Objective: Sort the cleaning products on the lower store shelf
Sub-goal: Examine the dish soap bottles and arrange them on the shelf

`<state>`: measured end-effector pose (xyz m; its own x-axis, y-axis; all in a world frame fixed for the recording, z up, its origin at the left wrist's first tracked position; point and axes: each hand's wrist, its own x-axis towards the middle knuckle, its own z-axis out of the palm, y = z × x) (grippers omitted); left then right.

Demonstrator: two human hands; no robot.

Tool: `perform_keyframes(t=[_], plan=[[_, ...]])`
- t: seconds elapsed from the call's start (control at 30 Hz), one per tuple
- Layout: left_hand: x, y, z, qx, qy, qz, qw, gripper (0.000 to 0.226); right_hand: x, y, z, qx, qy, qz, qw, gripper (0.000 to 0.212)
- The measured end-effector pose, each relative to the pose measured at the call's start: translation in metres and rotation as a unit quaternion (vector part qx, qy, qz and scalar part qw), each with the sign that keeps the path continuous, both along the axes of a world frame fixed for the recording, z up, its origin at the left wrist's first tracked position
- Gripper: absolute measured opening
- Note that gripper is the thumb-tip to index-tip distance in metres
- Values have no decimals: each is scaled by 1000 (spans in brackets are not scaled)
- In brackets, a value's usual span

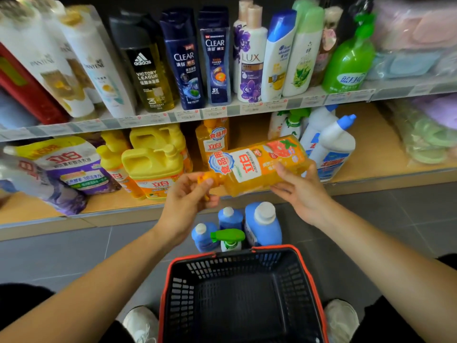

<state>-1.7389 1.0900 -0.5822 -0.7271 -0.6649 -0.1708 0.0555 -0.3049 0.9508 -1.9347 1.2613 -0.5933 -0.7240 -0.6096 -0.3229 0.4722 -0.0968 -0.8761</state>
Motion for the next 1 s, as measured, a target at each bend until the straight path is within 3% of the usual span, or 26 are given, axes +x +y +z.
perform_keyframes(t=[0.1,0.27,0.4,0.53,0.63,0.8,0.9,1.0], plan=[[1,-26,18,-30,5,18,999,10,3,-8,-11,50,-41,66,996,63],[5,-63,49,-115,-2,-7,993,28,22,-32,-25,144,-97,180,968,28],[9,-78,66,-207,-33,-54,976,24,39,-53,-34,224,0,263,939,20],[18,-93,70,-268,-105,-86,954,23,28,-85,-32,257,176,223,924,19],[28,-109,63,-314,-174,-116,926,23,3,-118,-33,264,315,206,888,35],[42,-131,33,-356,-276,-193,871,33,-25,-175,-45,288,431,176,837,90],[47,-138,9,-336,-307,-231,860,39,-34,-195,-56,271,432,142,848,102],[51,-143,-15,-382,-340,-263,818,40,-37,-207,-64,254,409,109,870,102]])
